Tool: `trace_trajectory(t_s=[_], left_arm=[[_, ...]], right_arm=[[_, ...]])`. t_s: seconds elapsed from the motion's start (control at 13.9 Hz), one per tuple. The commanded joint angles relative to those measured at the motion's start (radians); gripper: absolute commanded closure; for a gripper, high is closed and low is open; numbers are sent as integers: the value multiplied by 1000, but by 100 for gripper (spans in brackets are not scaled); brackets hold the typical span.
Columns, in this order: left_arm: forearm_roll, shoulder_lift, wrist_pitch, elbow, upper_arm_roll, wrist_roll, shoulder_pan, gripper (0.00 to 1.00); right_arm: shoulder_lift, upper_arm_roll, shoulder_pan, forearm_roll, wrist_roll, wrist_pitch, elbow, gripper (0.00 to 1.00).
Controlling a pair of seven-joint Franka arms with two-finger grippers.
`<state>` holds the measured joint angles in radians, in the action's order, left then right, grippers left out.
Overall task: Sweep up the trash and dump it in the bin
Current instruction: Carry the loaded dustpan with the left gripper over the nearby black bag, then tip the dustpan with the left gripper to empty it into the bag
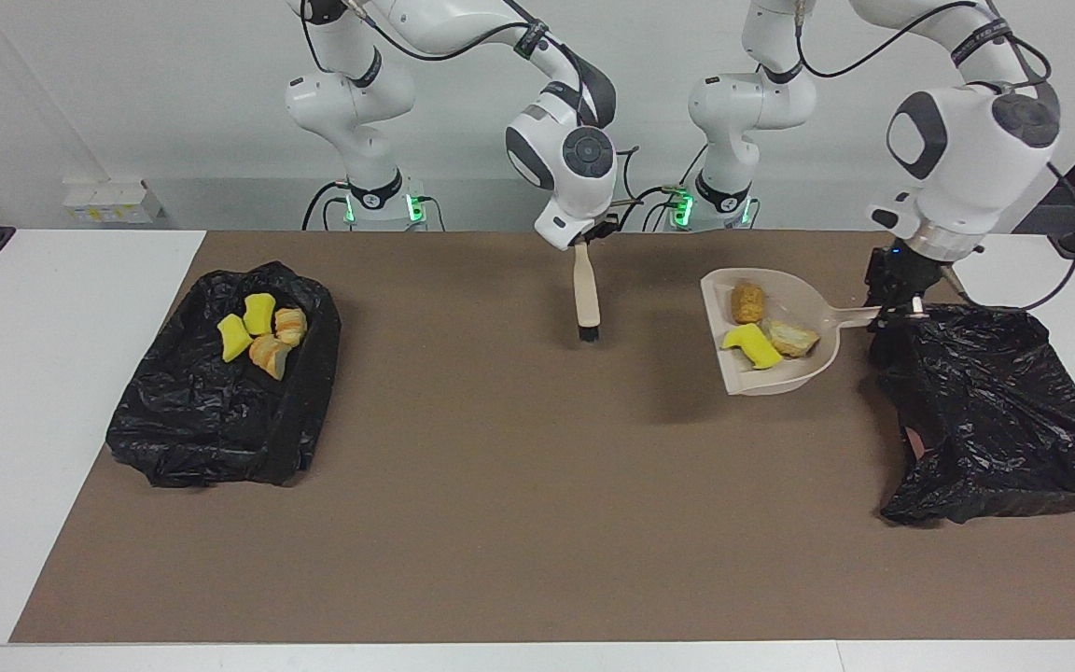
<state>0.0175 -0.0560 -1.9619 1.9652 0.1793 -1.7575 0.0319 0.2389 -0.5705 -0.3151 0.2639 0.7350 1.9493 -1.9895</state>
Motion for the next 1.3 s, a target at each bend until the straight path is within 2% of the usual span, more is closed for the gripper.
trace_trajectory(t_s=[0.0, 0.14, 0.36, 0.43, 0.51, 0.65, 0.72, 0.79, 1.01, 1.23], left_arm=[[-43, 45, 34, -98, 126, -83, 19, 100], [-51, 85, 38, -162, 222, -138, 19, 100], [-30, 152, 34, -255, 313, -204, 16, 100], [16, 186, 31, -310, 347, -211, 13, 100], [53, 221, 20, -350, 358, -212, 8, 100], [106, 268, -56, -416, 373, -226, -7, 100], [139, 281, -99, -419, 379, -229, -6, 100], [169, 298, -135, -419, 381, -229, -7, 100], [347, 305, -213, -410, 381, -212, -10, 100], [482, 301, -282, -361, 381, -191, -12, 100]], right_arm=[[0, -9, 2, 20, 14, 34, -31, 100], [5, -11, -5, 20, 11, 92, -76, 100], [26, -12, -7, 21, 49, 158, -90, 100], [34, -15, -7, 20, 56, 163, -92, 100], [36, -15, -7, 20, 57, 162, -89, 92], [42, -15, -7, 18, 49, 158, -75, 45], [40, -15, -6, 14, 41, 158, -66, 12], [34, -15, -6, 11, 35, 158, -60, 0], [25, -14, 4, -27, 26, 166, -14, 0], [17, 24, 24, -162, 26, 180, 21, 0]])
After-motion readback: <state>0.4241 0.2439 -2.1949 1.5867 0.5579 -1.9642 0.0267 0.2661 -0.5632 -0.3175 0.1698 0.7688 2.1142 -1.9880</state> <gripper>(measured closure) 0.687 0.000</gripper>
